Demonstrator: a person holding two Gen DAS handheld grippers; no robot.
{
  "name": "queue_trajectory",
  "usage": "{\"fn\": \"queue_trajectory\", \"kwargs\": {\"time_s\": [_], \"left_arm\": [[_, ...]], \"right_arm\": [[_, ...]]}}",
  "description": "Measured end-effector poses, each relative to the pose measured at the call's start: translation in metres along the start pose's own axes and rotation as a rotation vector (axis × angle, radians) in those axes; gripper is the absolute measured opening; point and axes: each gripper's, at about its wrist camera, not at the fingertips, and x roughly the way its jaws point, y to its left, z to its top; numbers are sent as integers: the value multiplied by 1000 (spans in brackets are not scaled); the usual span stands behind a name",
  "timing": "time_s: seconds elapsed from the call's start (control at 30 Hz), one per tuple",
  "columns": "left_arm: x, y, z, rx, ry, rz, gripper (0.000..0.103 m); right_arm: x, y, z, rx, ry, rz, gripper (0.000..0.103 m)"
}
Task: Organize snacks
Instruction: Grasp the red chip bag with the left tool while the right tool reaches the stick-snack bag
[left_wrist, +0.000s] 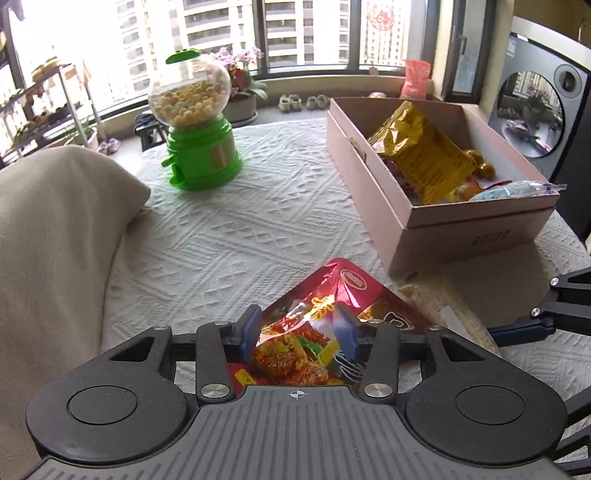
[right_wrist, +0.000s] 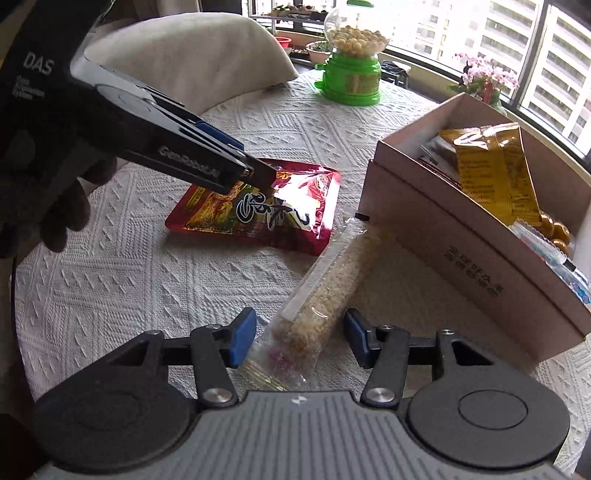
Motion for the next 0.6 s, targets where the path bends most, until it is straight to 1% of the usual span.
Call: {"fn": "queue_trajectory", "kwargs": {"time_s": [0.1,0.2,0.27,0.3,0.33,0.37,0.43,0.5,0.57,0.6], "left_arm": [[-1,-6,1,36,30,-13,49],[1,-6,3,22,52,-32,49],[6,-2,7,-17,71,-47,49],[9,1,10,-37,84,-53,51],[12,3,13,-52,96,-58,52],[16,5,17,-66,112,-68,52],[24,11,27,-81,157,-97,51],[31,20,34,-126,204,-137,50],[35,30,33,-178,220,-181,49],[35,34,28,-215,210,-196,49]], "right_arm": [[2,-1,3,-4,17,3,55],[7,-2,6,-27,16,7,59],[9,-4,7,-47,3,7,63],[10,-6,7,-60,-4,4,67],[12,-8,7,-70,-14,-3,74],[14,-12,8,-73,-26,-6,76],[19,-22,14,-65,-33,17,77],[24,-29,26,-53,-8,16,77],[27,-34,35,-49,30,55,78],[27,-34,35,-83,30,66,77]]}}
